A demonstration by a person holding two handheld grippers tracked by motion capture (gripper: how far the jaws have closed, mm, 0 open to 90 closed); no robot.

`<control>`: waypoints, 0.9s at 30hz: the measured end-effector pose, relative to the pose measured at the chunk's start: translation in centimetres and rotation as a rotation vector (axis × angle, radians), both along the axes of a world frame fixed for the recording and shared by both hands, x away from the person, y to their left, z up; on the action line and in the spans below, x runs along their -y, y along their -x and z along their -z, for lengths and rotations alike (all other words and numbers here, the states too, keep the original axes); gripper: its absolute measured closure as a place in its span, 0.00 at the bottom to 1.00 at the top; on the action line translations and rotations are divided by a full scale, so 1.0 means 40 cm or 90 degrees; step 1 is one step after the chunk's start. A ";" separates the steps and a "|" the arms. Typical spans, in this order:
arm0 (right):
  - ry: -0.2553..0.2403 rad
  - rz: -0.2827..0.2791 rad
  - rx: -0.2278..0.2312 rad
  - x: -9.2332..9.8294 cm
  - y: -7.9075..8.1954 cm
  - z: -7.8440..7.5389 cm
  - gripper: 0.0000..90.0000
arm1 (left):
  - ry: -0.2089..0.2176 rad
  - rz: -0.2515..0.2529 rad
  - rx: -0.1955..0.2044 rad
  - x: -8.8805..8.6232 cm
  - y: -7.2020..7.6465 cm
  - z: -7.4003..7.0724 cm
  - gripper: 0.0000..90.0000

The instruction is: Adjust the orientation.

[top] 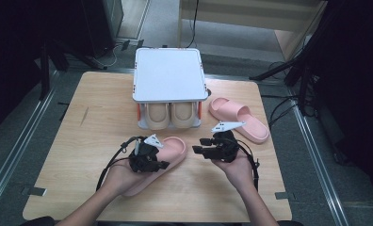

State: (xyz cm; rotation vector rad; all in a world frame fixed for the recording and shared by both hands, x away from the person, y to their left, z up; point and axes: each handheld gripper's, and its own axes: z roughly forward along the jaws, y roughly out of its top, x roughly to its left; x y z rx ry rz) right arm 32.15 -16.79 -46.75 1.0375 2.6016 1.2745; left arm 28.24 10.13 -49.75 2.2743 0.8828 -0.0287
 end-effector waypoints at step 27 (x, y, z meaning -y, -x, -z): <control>-0.004 -0.018 -0.005 -0.036 0.017 0.016 0.61 | 0.020 -0.020 -0.003 -0.167 0.003 -0.109 0.82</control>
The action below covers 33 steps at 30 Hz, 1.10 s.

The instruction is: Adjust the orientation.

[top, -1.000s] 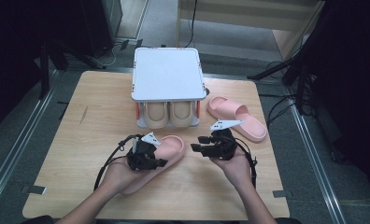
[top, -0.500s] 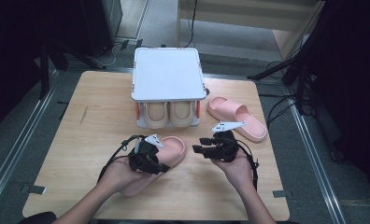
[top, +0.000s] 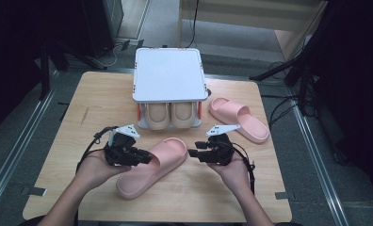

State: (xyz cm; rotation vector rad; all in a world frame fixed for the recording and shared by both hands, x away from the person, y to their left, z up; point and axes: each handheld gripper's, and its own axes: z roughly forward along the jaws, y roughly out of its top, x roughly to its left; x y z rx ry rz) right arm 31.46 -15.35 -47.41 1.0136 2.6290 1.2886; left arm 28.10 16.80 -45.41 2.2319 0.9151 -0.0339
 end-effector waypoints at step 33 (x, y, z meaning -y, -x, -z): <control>0.038 -0.065 -0.028 -0.126 -0.008 0.073 0.98 | -0.037 -0.060 -0.026 -0.037 -0.020 0.119 0.95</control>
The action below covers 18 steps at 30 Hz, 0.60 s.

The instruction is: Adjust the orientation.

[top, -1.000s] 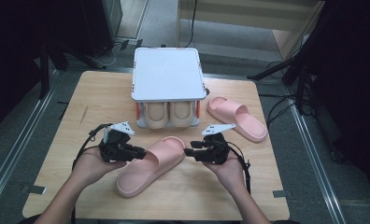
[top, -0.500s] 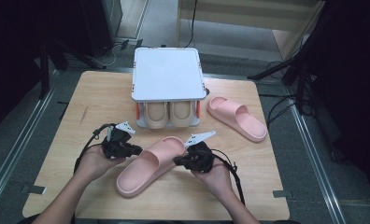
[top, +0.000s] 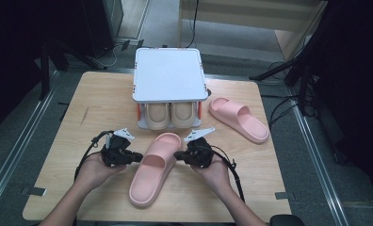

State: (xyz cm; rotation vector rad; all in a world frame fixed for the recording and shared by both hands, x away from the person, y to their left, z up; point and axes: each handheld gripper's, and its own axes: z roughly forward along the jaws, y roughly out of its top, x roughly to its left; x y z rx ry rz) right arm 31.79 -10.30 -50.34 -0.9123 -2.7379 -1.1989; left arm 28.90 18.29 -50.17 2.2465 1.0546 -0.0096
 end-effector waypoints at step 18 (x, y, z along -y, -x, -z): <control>0.011 0.008 0.015 -0.048 -0.040 -0.002 0.97 | 0.021 -0.019 -0.009 -0.014 0.044 0.003 0.88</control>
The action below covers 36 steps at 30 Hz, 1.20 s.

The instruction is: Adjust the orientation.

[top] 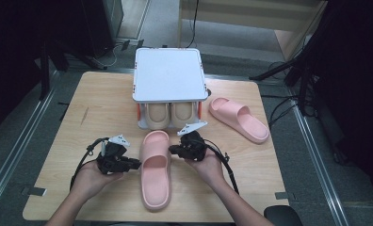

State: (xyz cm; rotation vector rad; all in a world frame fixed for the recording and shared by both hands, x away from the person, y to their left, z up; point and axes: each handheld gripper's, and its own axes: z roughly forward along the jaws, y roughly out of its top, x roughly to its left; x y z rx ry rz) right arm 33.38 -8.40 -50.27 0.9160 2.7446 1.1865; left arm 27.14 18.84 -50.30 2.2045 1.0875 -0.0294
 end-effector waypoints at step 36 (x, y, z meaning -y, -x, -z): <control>-0.046 0.237 0.064 0.422 -0.015 -0.118 0.81 | 0.086 -0.005 0.013 -0.053 -0.145 -0.055 0.44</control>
